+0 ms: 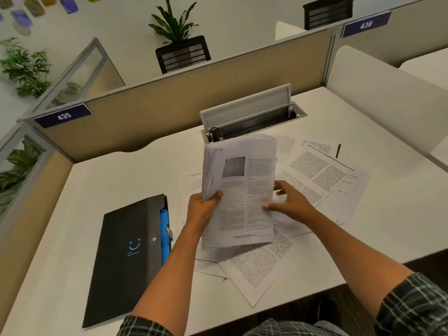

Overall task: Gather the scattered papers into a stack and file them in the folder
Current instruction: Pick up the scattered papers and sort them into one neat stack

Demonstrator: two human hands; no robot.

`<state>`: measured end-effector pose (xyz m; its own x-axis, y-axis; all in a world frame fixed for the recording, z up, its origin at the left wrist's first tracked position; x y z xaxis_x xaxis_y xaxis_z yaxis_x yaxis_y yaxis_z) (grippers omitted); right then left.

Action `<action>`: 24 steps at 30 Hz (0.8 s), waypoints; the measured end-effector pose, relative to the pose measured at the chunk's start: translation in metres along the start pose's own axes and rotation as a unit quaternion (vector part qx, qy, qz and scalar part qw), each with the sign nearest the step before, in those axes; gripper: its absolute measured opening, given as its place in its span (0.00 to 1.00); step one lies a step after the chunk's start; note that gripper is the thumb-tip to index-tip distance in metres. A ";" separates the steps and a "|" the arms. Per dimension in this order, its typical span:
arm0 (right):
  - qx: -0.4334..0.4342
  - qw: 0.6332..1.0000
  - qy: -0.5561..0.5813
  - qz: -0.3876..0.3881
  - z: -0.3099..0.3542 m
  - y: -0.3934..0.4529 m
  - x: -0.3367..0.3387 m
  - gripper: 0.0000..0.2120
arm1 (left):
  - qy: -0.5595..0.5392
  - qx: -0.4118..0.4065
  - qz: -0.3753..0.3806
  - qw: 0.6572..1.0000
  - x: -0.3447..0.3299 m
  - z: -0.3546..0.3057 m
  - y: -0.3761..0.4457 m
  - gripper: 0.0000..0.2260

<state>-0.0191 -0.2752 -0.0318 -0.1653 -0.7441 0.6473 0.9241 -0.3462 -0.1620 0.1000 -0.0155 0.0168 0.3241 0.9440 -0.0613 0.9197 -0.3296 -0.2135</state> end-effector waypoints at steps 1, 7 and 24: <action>-0.033 0.994 -0.102 -0.018 -0.013 0.000 0.004 0.44 | 0.000 0.002 -0.009 1.000 0.004 0.002 0.003 0.14; -0.067 0.902 -0.427 -0.015 -0.034 -0.006 -0.002 0.50 | -0.062 0.063 -0.093 0.992 0.040 0.027 0.009 0.07; -0.004 0.828 -0.560 -0.028 -0.005 -0.001 -0.013 0.24 | -0.093 0.118 -0.132 0.980 0.057 0.050 0.005 0.08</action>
<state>-0.0197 -0.2677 -0.0436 0.2189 0.2678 0.9383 0.9228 -0.3693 -0.1099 0.1126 0.0374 -0.0366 0.0155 0.9892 -0.1458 0.8822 -0.0821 -0.4636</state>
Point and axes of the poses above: each hand's wrist, its own y-axis towards the middle knuckle, its own x-axis out of the back of the hand, z = x × y, the point moved 7 cm from there along y, towards the middle knuckle, and after that the axes turned 12 degrees about -y, right-handed, at the moved point
